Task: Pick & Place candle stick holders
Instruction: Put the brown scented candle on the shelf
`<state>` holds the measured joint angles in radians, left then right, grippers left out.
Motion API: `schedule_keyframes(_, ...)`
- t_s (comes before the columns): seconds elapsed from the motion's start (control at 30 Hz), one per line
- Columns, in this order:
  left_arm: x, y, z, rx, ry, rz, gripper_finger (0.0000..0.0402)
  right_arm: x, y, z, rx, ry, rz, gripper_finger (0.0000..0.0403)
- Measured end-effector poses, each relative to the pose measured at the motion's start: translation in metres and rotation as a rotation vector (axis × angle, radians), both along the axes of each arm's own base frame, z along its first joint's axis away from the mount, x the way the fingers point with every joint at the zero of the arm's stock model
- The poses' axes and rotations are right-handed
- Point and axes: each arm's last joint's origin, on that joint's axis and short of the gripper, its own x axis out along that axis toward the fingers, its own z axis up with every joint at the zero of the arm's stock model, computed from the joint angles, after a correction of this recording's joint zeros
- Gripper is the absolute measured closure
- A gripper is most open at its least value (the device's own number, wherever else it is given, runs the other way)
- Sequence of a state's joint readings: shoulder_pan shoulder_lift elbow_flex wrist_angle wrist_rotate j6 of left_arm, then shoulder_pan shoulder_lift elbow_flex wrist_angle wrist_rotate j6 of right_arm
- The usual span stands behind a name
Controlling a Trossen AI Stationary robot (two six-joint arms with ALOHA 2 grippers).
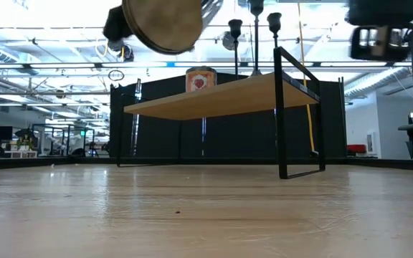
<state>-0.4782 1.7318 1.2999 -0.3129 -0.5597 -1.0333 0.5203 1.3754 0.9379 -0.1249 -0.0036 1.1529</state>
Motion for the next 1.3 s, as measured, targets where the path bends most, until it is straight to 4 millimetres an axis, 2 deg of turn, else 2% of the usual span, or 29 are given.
schedule_keyframes(0.2,-0.024,0.020,0.033,0.193,-0.086,0.246,0.0055,-0.015,0.015,-0.006,-0.062,0.057,0.042,0.0320)
schedule_keyframes(0.37,-0.039,0.039,0.046,0.346,-0.093,0.405,0.0055,-0.024,0.026,-0.007,-0.104,0.046,0.044,0.0323)
schedule_keyframes(0.53,-0.044,0.067,0.056,0.482,-0.113,0.579,0.0055,-0.028,0.031,-0.007,-0.123,0.032,0.043,0.0324)
schedule_keyframes(0.73,-0.039,0.112,0.054,0.601,-0.038,0.749,0.0055,-0.028,0.027,-0.004,-0.160,0.002,0.016,0.0325)
schedule_keyframes(0.97,-0.039,0.168,0.050,0.588,0.061,0.895,0.0055,-0.035,0.018,0.003,-0.233,-0.018,-0.073,0.0329)
schedule_keyframes(1.13,-0.041,0.191,0.042,0.565,0.138,0.913,0.0055,-0.040,0.012,0.007,-0.250,-0.017,-0.134,0.0330)
schedule_keyframes(1.3,-0.043,0.203,0.028,0.534,0.158,0.938,0.0055,-0.044,0.008,0.008,-0.254,0.005,-0.163,0.0330)
